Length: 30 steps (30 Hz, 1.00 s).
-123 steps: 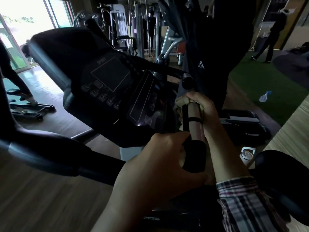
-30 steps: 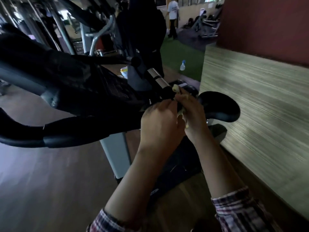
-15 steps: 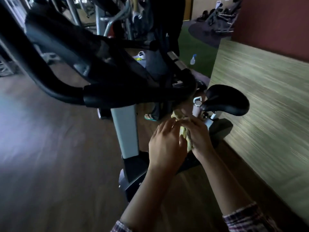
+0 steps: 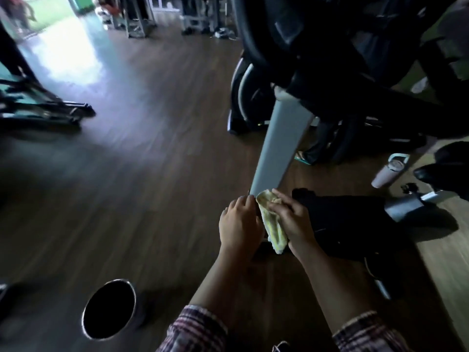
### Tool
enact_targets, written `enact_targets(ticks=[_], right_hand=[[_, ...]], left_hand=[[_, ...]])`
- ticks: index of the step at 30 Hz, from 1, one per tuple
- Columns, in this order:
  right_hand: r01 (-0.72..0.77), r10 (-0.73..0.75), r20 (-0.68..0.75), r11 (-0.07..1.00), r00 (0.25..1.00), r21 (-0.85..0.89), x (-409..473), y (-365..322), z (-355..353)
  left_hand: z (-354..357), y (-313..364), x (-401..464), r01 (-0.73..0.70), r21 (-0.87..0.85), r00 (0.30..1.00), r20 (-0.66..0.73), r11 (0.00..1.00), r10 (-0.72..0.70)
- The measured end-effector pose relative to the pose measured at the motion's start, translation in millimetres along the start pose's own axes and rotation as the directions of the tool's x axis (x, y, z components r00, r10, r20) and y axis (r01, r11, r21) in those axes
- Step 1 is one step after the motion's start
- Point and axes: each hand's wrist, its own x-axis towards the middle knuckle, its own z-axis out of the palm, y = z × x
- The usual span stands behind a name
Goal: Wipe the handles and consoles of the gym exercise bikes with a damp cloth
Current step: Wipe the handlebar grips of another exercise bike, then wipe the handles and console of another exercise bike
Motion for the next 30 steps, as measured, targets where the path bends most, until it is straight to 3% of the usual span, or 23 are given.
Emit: enact_targets(ticks=[8, 13, 22, 30], right_hand=[[0.038, -0.011, 0.122, 0.975, 0.992, -0.217, 16, 46, 107], [0.045, 0.004, 0.189, 0.967, 0.982, -0.252, 21, 57, 168], [0.004, 0.051, 0.171, 0.953, 0.984, -0.303, 77, 58, 235], [0.027, 0.017, 0.134, 0.948, 0.991, -0.318, 188, 24, 300]], left_hand=[[-40, -105, 11, 0.184, 0.144, 0.981, 0.043, 0.972, -0.192], [-60, -160, 22, 0.243, 0.234, 0.962, 0.069, 0.941, -0.266], [-63, -220, 81, 0.242, 0.290, 0.945, 0.147, 0.926, -0.293], [-65, -259, 217, 0.146, 0.347, 0.955, 0.195, 0.927, -0.224]])
